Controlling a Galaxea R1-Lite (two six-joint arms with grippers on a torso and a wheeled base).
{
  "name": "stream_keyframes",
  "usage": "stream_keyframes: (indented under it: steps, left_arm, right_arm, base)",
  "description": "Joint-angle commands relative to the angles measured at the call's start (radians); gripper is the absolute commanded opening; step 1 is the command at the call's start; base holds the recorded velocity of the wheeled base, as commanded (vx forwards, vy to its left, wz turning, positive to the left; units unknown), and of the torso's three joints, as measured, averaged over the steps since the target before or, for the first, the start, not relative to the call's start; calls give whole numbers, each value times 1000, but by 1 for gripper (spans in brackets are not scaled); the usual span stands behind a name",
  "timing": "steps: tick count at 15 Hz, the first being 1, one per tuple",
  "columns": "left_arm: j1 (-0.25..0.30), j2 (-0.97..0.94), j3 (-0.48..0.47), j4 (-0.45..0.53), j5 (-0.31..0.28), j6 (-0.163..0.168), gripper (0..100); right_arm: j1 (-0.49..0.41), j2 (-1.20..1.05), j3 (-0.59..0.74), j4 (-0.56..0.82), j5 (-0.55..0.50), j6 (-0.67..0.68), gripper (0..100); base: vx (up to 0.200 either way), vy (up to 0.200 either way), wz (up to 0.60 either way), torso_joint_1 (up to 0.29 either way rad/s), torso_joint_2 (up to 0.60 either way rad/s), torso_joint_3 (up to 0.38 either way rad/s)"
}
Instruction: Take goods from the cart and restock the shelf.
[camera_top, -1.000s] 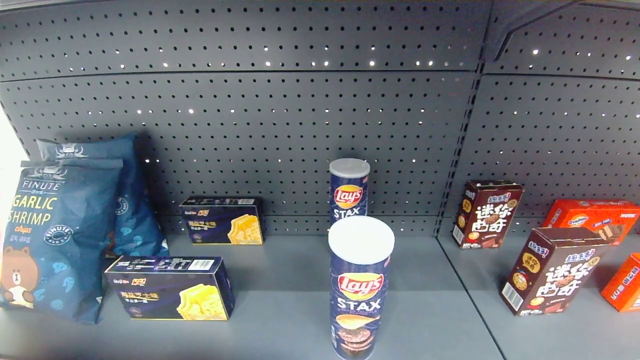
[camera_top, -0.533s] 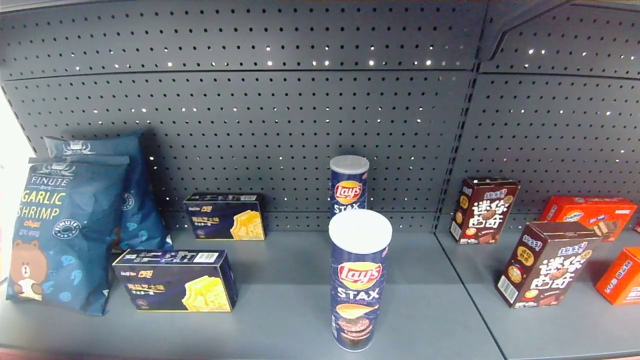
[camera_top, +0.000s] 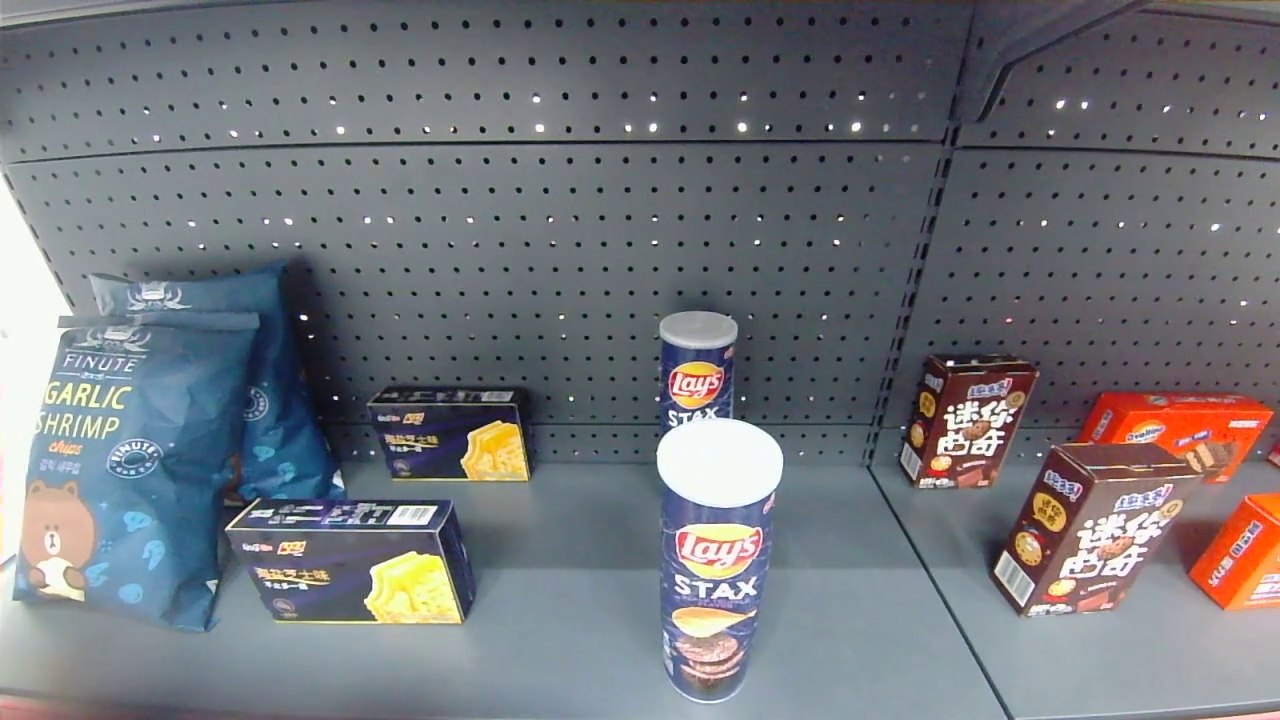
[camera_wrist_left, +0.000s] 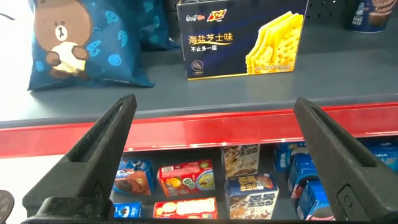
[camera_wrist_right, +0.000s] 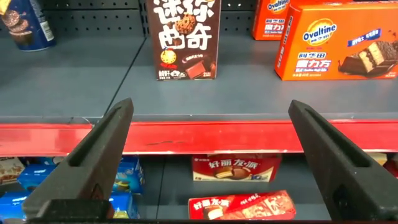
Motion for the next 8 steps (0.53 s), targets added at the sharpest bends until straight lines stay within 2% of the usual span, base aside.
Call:
stream_keyframes:
  steps: [1, 8]
  left_arm:
    - [0, 2, 0, -1, 0, 0, 100]
    - [0, 1, 0, -1, 0, 1, 100]
  right_arm:
    - [1, 0, 0, 0, 1, 0, 100]
    - [-1, 0, 0, 1, 1, 0, 100]
  base:
    - [0, 0, 0, 0, 0, 0]
    - [0, 0, 0, 0, 0, 0]
